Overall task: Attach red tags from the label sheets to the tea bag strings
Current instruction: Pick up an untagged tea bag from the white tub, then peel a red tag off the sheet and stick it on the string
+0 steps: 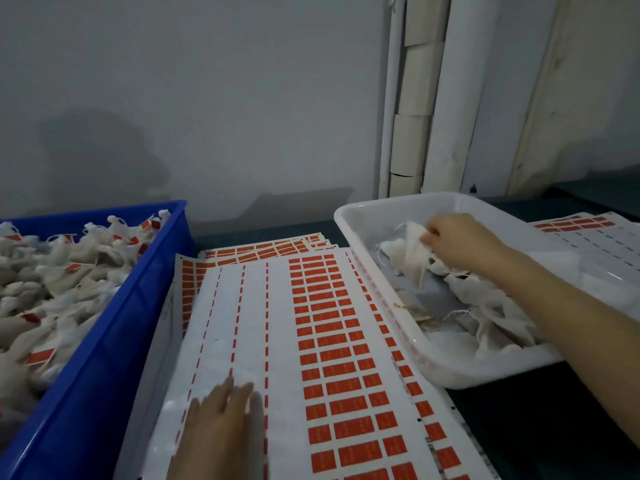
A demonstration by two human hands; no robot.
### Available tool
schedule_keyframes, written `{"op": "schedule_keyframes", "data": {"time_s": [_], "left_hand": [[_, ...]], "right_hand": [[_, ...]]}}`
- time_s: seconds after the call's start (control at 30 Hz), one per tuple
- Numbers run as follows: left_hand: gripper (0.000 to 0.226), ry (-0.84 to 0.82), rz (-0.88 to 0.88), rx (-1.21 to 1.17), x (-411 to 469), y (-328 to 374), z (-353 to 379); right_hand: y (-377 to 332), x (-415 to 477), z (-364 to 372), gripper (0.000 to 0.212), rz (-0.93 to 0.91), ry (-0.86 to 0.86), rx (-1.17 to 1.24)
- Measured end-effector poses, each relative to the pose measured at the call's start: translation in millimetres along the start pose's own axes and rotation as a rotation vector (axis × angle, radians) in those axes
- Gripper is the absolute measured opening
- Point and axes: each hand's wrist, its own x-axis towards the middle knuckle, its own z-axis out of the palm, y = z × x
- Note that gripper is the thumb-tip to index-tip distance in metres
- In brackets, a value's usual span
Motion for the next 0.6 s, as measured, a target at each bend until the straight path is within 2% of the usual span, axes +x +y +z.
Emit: {"op": "schedule_keyframes", "data": {"time_s": [0.07,0.1,0.17,0.27,0.4,0.47,0.53,0.6], "left_hand": [[0.051,0.171,-0.02,-0.203,-1.8,5.4,-14.7],[0.046,0.288,0.031,-0.238,-0.6,7.8,-16.8],[0.031,0.414,0.057,-0.315,10.3,12.6,-22.1],[0.021,0.397,0.021,-0.439,37.8,21.0,-35.2],[0.02,0.354,-0.046,-0.585,73.6,16.4,-40.5],[0.007,0.358,-0.088,-0.665,81.8,6.0,-37.3],[0.017,0.378,-0.113,-0.75,84.9,-7.9,-28.8],[0.018,0.397,-0.139,-0.807,84.9,-20.5,-21.8]], "right_hand": [[-15.3,-11.3,-17.5,0.027,-0.065,0.081,0.155],[-25.3,-17.0,-25.4,0.026,-0.109,0.123,0.203],[-49.9,-29.2,-38.3,0.023,-0.206,0.206,0.27],[-89.5,-49.7,-44.9,0.014,-0.318,0.254,0.383],[-132.6,-66.1,-18.0,0.007,-0.367,0.155,0.549],[-148.0,-68.7,10.0,0.006,-0.349,0.074,0.617],[-160.0,-69.0,38.8,0.012,-0.315,0.007,0.664],[-166.2,-66.3,63.8,0.019,-0.291,-0.029,0.679]]}}
